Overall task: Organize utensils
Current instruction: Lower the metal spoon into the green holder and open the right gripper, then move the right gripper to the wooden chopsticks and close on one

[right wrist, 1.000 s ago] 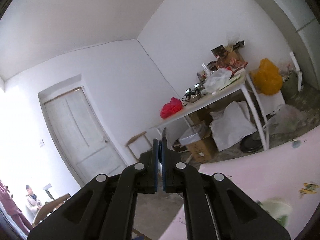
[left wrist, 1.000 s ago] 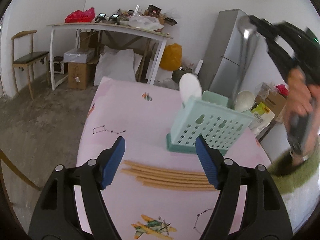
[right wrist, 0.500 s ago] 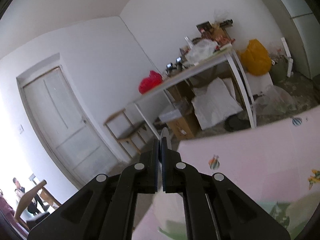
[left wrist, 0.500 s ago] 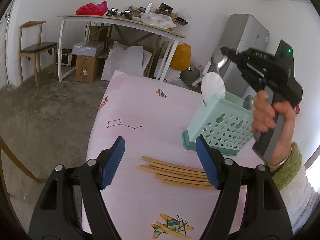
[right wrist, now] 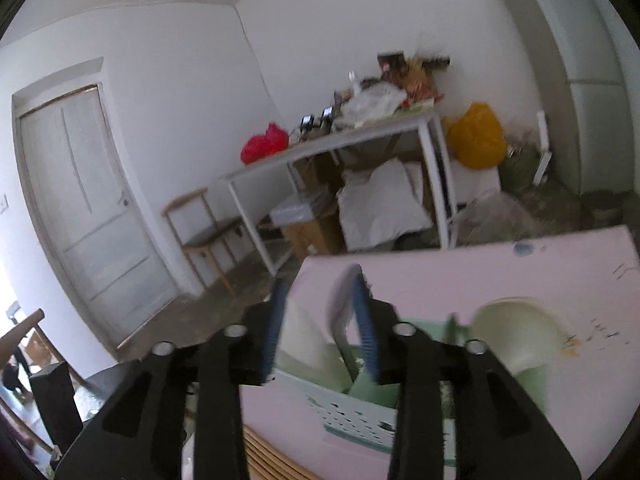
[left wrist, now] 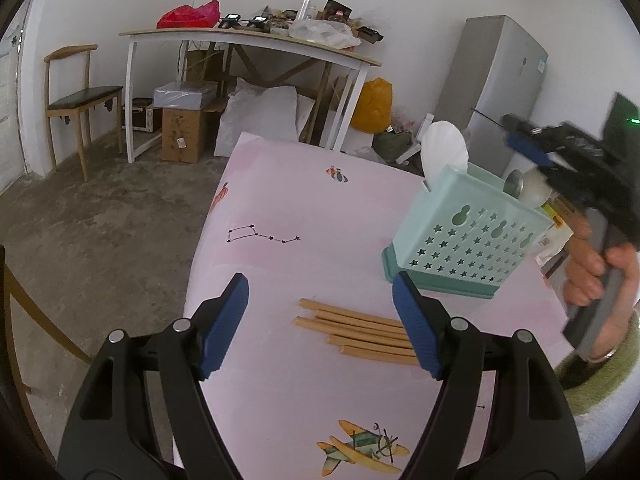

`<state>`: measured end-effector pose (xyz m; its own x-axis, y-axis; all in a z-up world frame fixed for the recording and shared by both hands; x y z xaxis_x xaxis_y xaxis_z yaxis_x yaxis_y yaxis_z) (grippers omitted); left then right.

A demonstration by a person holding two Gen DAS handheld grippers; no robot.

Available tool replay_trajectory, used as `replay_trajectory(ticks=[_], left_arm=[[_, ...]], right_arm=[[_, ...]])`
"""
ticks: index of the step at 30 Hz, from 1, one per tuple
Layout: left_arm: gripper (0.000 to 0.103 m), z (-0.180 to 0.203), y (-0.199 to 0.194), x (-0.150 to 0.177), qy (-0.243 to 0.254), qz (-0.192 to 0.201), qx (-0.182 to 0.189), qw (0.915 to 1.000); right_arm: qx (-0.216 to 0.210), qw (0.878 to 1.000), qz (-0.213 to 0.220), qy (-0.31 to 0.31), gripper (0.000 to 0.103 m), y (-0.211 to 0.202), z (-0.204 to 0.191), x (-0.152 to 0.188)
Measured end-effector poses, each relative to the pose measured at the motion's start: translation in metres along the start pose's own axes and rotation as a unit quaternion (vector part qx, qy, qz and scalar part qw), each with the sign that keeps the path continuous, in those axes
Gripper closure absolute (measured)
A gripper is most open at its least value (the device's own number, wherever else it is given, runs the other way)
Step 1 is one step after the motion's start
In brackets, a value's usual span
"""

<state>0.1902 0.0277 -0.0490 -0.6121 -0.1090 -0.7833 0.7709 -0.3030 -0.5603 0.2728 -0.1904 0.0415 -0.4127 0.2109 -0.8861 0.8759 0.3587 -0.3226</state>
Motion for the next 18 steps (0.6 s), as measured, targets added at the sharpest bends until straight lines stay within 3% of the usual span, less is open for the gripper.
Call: replay_trajectory(ticks=[4, 7, 12, 14, 16, 18], left_arm=[[0.033, 0.003, 0.0, -0.001, 0.006, 0.0, -0.004, 1.0], [0.033, 0.005, 0.005, -0.003, 0.013, -0.009, -0.012, 0.9998], [0.059, 0.012, 0.028, -0.011, 0.064, -0.036, -0.026, 0.9969], [0.076, 0.017, 0.046, -0.011, 0.098, -0.062, -0.039, 0.9925], [0.085, 0.019, 0.067, -0.007, 0.129, -0.09, -0.053, 0.9861], [0.094, 0.02, 0.085, -0.002, 0.155, -0.112, -0.063, 0.9795]], right_arm=[[0.006, 1.0, 0.025, 0.012, 0.065, -0.036, 0.004, -0.002], [0.001, 1.0, 0.017, 0.018, 0.065, -0.058, 0.004, 0.011], [-0.017, 0.996, -0.077, 0.051, 0.065, -0.069, -0.002, 0.073], [-0.017, 0.987, -0.135, 0.081, 0.065, -0.062, -0.001, 0.108], [-0.018, 0.973, -0.197, 0.119, 0.065, -0.052, 0.0, 0.147], [-0.008, 0.963, -0.233, 0.139, 0.068, -0.046, 0.001, 0.171]])
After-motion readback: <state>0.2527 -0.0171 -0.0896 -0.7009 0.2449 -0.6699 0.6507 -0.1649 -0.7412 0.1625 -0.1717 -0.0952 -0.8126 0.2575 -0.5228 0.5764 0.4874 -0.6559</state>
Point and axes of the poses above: each gripper's, at about its wrist camera, not at the fingertips, and y roughly the way its jaws point, z to its right, x to its underside, the point moved 4 cm from there along y, roughly the way its jaws point
